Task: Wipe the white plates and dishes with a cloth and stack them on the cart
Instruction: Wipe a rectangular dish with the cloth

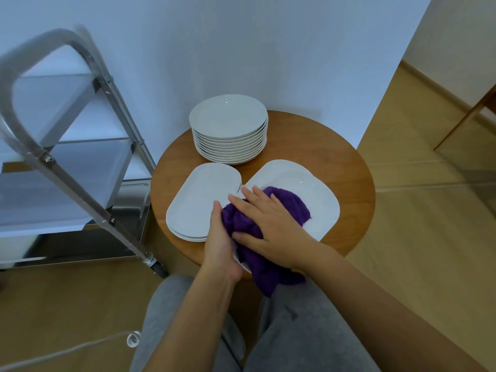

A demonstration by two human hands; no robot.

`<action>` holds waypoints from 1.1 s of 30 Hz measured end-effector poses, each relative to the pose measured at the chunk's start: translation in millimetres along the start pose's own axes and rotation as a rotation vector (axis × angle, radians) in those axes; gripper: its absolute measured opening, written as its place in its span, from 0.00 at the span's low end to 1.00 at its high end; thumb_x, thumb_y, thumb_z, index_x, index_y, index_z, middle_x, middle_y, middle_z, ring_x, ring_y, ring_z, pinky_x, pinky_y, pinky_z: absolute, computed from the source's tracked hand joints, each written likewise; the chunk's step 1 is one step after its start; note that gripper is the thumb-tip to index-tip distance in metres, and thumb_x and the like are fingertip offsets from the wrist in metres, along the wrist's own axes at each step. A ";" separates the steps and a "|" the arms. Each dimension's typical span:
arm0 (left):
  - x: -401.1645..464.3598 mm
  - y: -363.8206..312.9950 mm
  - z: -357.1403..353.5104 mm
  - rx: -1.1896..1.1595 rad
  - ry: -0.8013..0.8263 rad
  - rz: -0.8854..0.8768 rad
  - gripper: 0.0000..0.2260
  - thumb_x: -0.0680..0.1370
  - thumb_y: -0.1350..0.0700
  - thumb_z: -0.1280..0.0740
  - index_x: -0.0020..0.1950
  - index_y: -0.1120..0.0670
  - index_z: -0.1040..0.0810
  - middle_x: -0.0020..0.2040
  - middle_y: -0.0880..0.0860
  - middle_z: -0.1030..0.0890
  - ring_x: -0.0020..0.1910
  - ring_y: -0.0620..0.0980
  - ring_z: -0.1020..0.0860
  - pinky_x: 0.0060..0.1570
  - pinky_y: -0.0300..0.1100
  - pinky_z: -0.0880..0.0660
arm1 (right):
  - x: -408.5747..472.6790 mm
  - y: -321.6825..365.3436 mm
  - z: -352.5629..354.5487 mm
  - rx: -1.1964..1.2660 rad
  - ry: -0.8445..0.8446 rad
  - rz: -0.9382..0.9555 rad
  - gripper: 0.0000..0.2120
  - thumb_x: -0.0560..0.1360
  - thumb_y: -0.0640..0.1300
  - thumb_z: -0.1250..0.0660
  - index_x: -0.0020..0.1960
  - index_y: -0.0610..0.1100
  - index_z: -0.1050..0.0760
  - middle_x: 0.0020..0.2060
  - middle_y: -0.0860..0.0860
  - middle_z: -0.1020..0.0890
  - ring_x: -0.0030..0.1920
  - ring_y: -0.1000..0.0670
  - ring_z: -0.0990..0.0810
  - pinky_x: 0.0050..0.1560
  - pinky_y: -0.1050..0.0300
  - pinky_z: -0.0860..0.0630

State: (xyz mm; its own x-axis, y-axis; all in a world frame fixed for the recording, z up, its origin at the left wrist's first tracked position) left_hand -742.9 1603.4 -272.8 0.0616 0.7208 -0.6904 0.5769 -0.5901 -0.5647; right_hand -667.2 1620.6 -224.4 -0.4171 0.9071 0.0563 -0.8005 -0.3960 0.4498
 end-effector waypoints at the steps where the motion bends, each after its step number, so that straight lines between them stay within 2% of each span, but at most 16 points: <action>1: -1.3 -2.1 1.1 0.023 -0.007 -0.022 0.18 0.76 0.35 0.44 0.45 0.46 0.24 0.43 0.51 0.19 0.44 0.53 0.24 0.33 0.49 0.23 | 1.6 -0.1 2.6 -0.037 -0.020 0.005 0.30 0.78 0.60 0.44 0.76 0.58 0.52 0.77 0.53 0.50 0.76 0.51 0.56 0.70 0.54 0.62; 3: -4.3 -9.0 1.3 0.054 0.009 -0.068 0.20 0.74 0.32 0.46 0.49 0.46 0.24 0.49 0.51 0.21 0.47 0.54 0.24 0.42 0.52 0.23 | 4.6 0.6 8.1 -0.082 -0.060 0.010 0.33 0.76 0.64 0.44 0.76 0.59 0.52 0.77 0.52 0.50 0.76 0.50 0.56 0.71 0.51 0.60; 5: -5.5 -15.5 4.3 0.094 0.016 -0.090 0.24 0.73 0.31 0.47 0.57 0.45 0.26 0.56 0.53 0.22 0.54 0.56 0.24 0.54 0.56 0.24 | 7.4 -1.0 13.4 -0.074 -0.096 -0.011 0.35 0.74 0.66 0.43 0.76 0.59 0.53 0.77 0.52 0.51 0.76 0.49 0.56 0.71 0.49 0.60; 7: -8.4 -18.3 10.4 0.153 -0.010 -0.098 0.25 0.73 0.32 0.47 0.61 0.46 0.28 0.56 0.54 0.21 0.56 0.58 0.23 0.58 0.58 0.26 | 9.6 -12.2 22.0 -0.007 -0.156 -0.098 0.36 0.74 0.66 0.42 0.76 0.59 0.54 0.77 0.52 0.51 0.76 0.49 0.56 0.72 0.47 0.61; 9: -11.7 -19.2 18.5 0.167 -0.033 -0.137 0.19 0.75 0.35 0.43 0.56 0.46 0.27 0.51 0.53 0.19 0.52 0.58 0.21 0.55 0.56 0.23 | 10.1 -31.8 34.5 0.017 -0.235 -0.239 0.39 0.72 0.67 0.41 0.76 0.56 0.54 0.77 0.50 0.50 0.76 0.48 0.56 0.72 0.46 0.59; 11: -16.1 -18.1 23.7 0.117 -0.042 -0.157 0.10 0.76 0.39 0.39 0.49 0.43 0.28 0.47 0.51 0.18 0.47 0.56 0.19 0.46 0.52 0.20 | 6.6 -52.6 47.9 0.003 -0.283 -0.401 0.43 0.70 0.70 0.40 0.77 0.54 0.54 0.77 0.50 0.49 0.76 0.46 0.53 0.72 0.44 0.55; 13: -19.6 -17.9 27.1 0.065 -0.077 -0.165 0.08 0.75 0.40 0.37 0.46 0.43 0.29 0.45 0.49 0.18 0.41 0.53 0.18 0.36 0.48 0.19 | 0.0 -67.8 58.6 0.150 -0.330 -0.521 0.47 0.66 0.70 0.35 0.76 0.53 0.51 0.75 0.50 0.42 0.73 0.45 0.43 0.69 0.43 0.42; 14: -20.3 -19.3 28.0 0.054 -0.101 -0.173 0.08 0.74 0.40 0.36 0.45 0.43 0.29 0.44 0.49 0.18 0.40 0.53 0.18 0.34 0.46 0.19 | -3.6 -71.9 61.0 0.297 -0.364 -0.543 0.46 0.66 0.67 0.32 0.76 0.51 0.48 0.72 0.50 0.38 0.71 0.46 0.37 0.67 0.46 0.36; 16: -20.9 -22.3 28.6 0.046 -0.142 -0.188 0.10 0.73 0.38 0.36 0.44 0.43 0.29 0.43 0.48 0.19 0.41 0.52 0.19 0.35 0.46 0.20 | -12.6 -74.3 59.5 0.633 -0.449 -0.571 0.40 0.66 0.59 0.26 0.70 0.50 0.40 0.64 0.54 0.29 0.62 0.50 0.28 0.56 0.56 0.26; 18: -19.9 -23.6 28.6 0.044 -0.174 -0.193 0.12 0.73 0.37 0.36 0.43 0.43 0.30 0.43 0.48 0.21 0.43 0.52 0.20 0.39 0.47 0.20 | -24.5 -72.6 52.5 0.926 -0.567 -0.624 0.33 0.66 0.52 0.24 0.64 0.51 0.36 0.53 0.58 0.25 0.51 0.56 0.24 0.41 0.65 0.25; 19: -19.5 -22.8 28.8 0.039 -0.183 -0.186 0.12 0.72 0.36 0.36 0.43 0.43 0.30 0.44 0.48 0.21 0.44 0.52 0.20 0.42 0.48 0.20 | -30.6 -71.7 47.1 1.013 -0.628 -0.661 0.32 0.66 0.50 0.23 0.64 0.51 0.36 0.50 0.59 0.26 0.47 0.58 0.24 0.37 0.66 0.27; 20: -19.3 -20.8 28.6 0.030 -0.189 -0.173 0.12 0.72 0.36 0.36 0.43 0.43 0.29 0.45 0.48 0.20 0.44 0.53 0.20 0.45 0.50 0.20 | -36.2 -70.3 41.1 1.076 -0.674 -0.701 0.32 0.66 0.49 0.23 0.64 0.51 0.36 0.49 0.58 0.26 0.46 0.57 0.25 0.36 0.65 0.26; 22: -21.2 -15.1 27.5 -0.021 -0.181 -0.161 0.11 0.72 0.37 0.36 0.45 0.43 0.28 0.47 0.49 0.19 0.46 0.54 0.19 0.47 0.53 0.20 | -43.6 -64.4 30.0 1.194 -0.729 -0.770 0.33 0.67 0.47 0.24 0.66 0.50 0.36 0.51 0.55 0.25 0.48 0.54 0.23 0.42 0.58 0.22; 26: -26.4 -7.1 24.0 -0.064 -0.194 -0.177 0.11 0.73 0.37 0.38 0.46 0.43 0.28 0.48 0.49 0.19 0.45 0.53 0.20 0.38 0.47 0.20 | -51.2 -47.3 15.7 1.367 -0.801 -0.820 0.31 0.68 0.43 0.25 0.66 0.51 0.36 0.54 0.52 0.23 0.51 0.49 0.22 0.54 0.46 0.21; 30: -33.1 -7.1 15.2 -0.208 -0.176 -0.167 0.14 0.71 0.34 0.35 0.43 0.43 0.30 0.47 0.51 0.20 0.45 0.53 0.21 0.36 0.47 0.21 | -59.0 -7.3 -19.3 1.394 -0.726 -0.855 0.30 0.67 0.42 0.25 0.65 0.53 0.33 0.52 0.53 0.21 0.49 0.50 0.20 0.52 0.49 0.20; 33: -35.7 -14.2 13.8 -0.173 -0.138 -0.227 0.13 0.72 0.35 0.37 0.43 0.43 0.29 0.44 0.50 0.20 0.43 0.51 0.21 0.29 0.43 0.22 | -66.8 9.3 -29.9 1.417 -0.732 -0.846 0.32 0.67 0.43 0.24 0.66 0.53 0.34 0.53 0.53 0.21 0.50 0.50 0.20 0.52 0.50 0.20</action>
State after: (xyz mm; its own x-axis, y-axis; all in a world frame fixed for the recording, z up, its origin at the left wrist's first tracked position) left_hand -764.5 1581.0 -246.3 -0.1889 0.7643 -0.6166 0.6942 -0.3402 -0.6343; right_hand -659.6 1552.1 -250.6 0.4342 0.8050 -0.4043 0.4266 0.2115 0.8794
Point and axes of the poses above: each hand's wrist, its own x-axis towards the middle knuckle, its own z-axis out of the back of the hand, y = z × x, the point moved 7 cm from there along x, towards the middle knuckle
